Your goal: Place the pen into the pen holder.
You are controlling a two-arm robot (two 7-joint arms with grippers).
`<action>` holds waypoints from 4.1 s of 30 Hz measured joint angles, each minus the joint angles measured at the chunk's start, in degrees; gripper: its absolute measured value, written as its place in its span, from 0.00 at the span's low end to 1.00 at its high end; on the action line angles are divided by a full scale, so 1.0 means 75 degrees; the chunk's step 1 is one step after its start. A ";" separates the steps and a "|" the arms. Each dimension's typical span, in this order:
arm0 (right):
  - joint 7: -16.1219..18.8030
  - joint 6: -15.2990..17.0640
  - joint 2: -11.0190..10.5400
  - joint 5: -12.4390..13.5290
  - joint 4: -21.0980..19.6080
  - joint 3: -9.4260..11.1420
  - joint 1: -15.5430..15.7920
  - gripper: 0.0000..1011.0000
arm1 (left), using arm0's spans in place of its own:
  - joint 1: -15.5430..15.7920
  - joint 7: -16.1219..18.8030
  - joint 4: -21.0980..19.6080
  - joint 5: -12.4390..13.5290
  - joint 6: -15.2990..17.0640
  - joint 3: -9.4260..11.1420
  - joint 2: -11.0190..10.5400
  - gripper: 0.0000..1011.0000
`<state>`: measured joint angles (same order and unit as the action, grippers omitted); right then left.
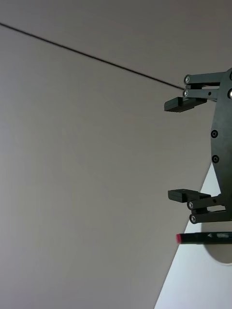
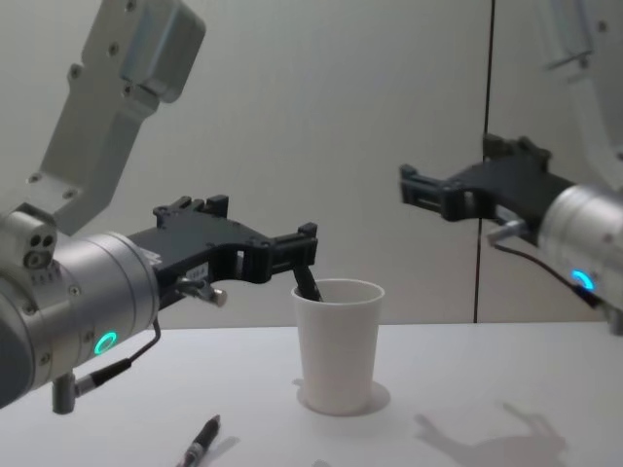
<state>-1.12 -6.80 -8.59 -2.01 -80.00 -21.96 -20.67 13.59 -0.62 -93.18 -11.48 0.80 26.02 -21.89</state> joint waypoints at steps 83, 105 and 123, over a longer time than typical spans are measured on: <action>-0.1184 0.1112 -0.0772 0.1072 -0.1986 0.0192 0.1878 0.99 | 0.0663 -0.0401 0.0834 -0.0653 0.3762 -0.0502 0.0220 0.99; -0.1183 0.1111 -0.0772 0.1071 -0.1986 0.0192 0.1880 0.99 | 0.0631 -0.0306 0.0839 -0.0957 0.5072 -0.0674 0.0185 0.99; -0.1183 0.1111 -0.0772 0.1071 -0.1985 0.0192 0.1880 0.99 | 0.0388 -0.0342 0.0653 -0.0916 0.5511 -0.0664 0.0107 0.99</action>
<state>-9.99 1.54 -14.38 6.03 -94.88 -20.52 -6.57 16.50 -3.19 -88.28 -18.35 42.13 21.04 -21.09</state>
